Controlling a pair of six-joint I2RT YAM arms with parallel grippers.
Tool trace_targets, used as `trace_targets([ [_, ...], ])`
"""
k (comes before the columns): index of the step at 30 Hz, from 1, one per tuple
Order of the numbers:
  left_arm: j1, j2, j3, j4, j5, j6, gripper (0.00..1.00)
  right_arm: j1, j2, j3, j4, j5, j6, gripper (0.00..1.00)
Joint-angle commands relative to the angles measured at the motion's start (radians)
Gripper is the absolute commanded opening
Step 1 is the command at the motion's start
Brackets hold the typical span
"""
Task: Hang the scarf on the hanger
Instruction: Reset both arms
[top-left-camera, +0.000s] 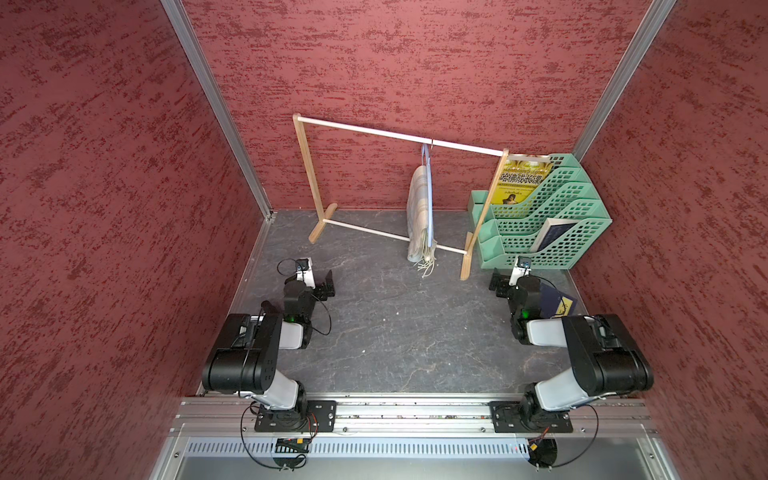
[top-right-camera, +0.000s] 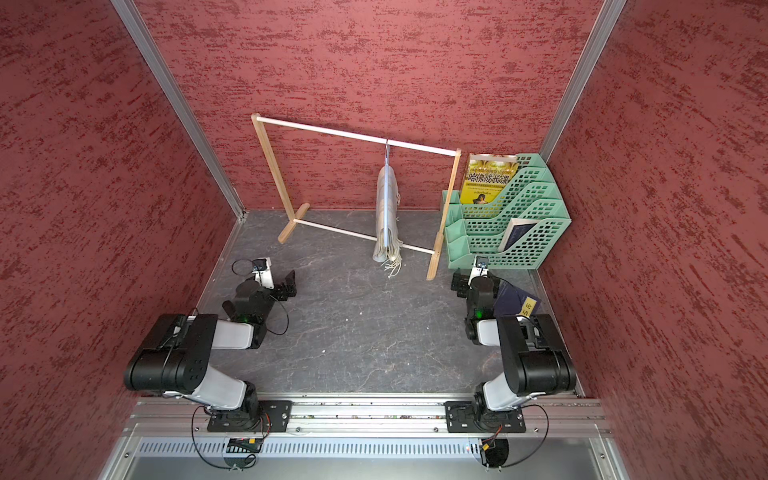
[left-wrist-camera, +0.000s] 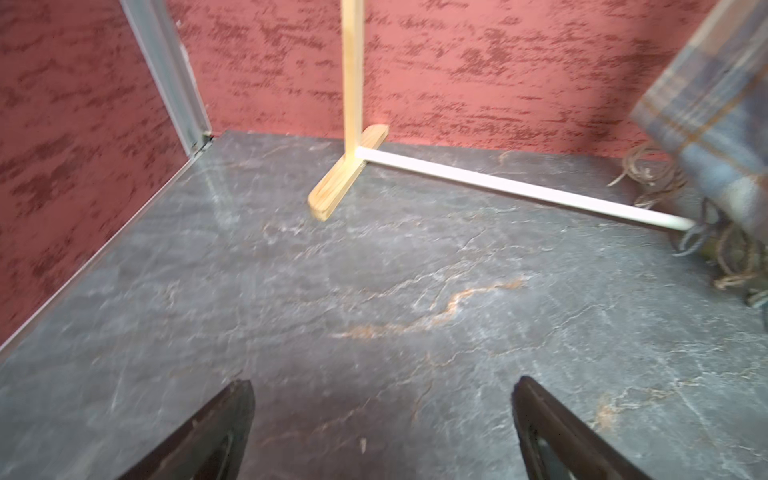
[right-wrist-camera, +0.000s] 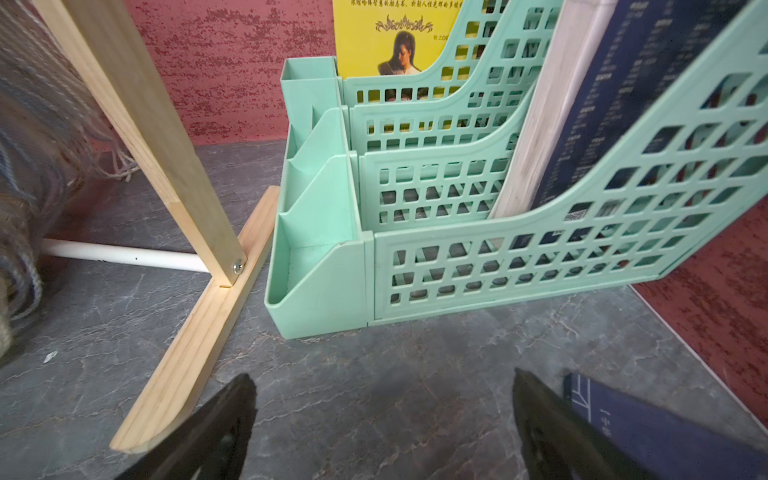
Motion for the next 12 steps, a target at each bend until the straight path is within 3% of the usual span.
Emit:
trace_targets([
  [1,0.012,-0.001,0.049,-0.029,0.015,0.015,1.0,-0.002,0.004,0.006,0.065,-0.025,0.006,0.99],
  [4,0.047,-0.002,0.07,-0.066,0.081,-0.01,1.0,-0.001,0.004,0.006,0.066,-0.025,0.006,0.98],
  [12,0.047,0.0,0.07,-0.063,0.078,-0.009,1.0,0.004,0.003,0.01,0.056,-0.02,0.001,0.98],
])
